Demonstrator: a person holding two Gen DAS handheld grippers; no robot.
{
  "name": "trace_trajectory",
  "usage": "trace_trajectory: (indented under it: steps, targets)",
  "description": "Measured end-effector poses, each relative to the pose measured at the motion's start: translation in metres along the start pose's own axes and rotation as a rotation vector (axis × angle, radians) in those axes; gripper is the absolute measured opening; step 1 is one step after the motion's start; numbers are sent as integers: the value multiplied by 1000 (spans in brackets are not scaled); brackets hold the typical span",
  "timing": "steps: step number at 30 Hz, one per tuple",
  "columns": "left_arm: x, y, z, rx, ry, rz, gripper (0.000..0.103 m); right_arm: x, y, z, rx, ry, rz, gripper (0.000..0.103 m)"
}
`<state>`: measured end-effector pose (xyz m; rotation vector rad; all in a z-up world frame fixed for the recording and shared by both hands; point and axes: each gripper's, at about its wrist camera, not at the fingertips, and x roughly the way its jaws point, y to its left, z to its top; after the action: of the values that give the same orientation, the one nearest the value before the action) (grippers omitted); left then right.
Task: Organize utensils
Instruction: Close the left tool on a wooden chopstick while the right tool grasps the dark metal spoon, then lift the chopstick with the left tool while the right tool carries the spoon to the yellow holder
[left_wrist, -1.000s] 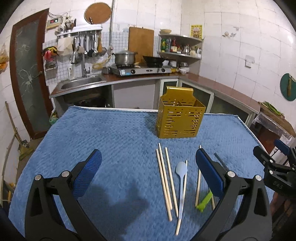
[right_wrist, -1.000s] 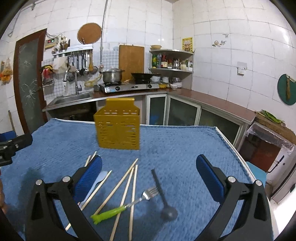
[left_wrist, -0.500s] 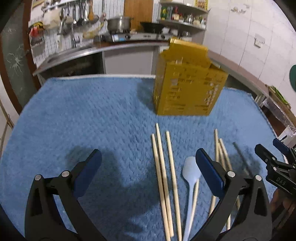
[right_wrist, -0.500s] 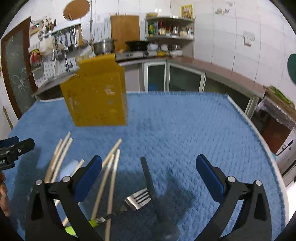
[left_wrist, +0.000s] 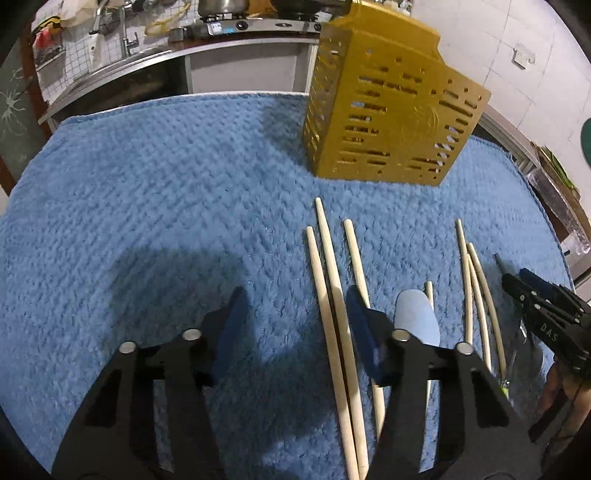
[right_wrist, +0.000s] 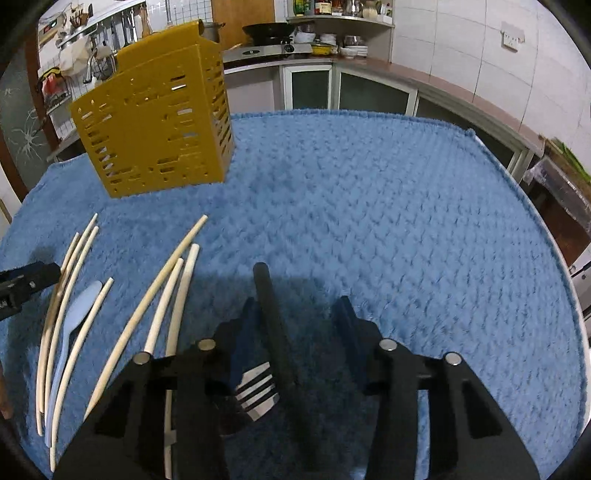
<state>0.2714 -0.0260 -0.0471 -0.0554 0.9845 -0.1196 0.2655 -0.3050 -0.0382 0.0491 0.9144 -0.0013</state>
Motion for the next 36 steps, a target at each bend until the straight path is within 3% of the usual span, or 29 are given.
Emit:
trace_trajectory:
  steps: [5, 9, 17, 22, 36]
  targets:
    - [7, -7, 6, 35, 11, -5, 39, 0, -4, 5, 23, 11, 2, 17]
    - [9, -9, 10, 41, 20, -27, 30, 0, -8, 8, 35, 25, 23, 16]
    - [12, -2, 13, 23, 29, -61, 25, 4, -10, 8, 48, 27, 36, 16]
    - [18, -5, 17, 27, 43, -84, 15, 3, -10, 8, 47, 33, 37, 16]
    - [17, -5, 19, 23, 30, -95, 6, 5, -11, 17, 60, 54, 57, 9]
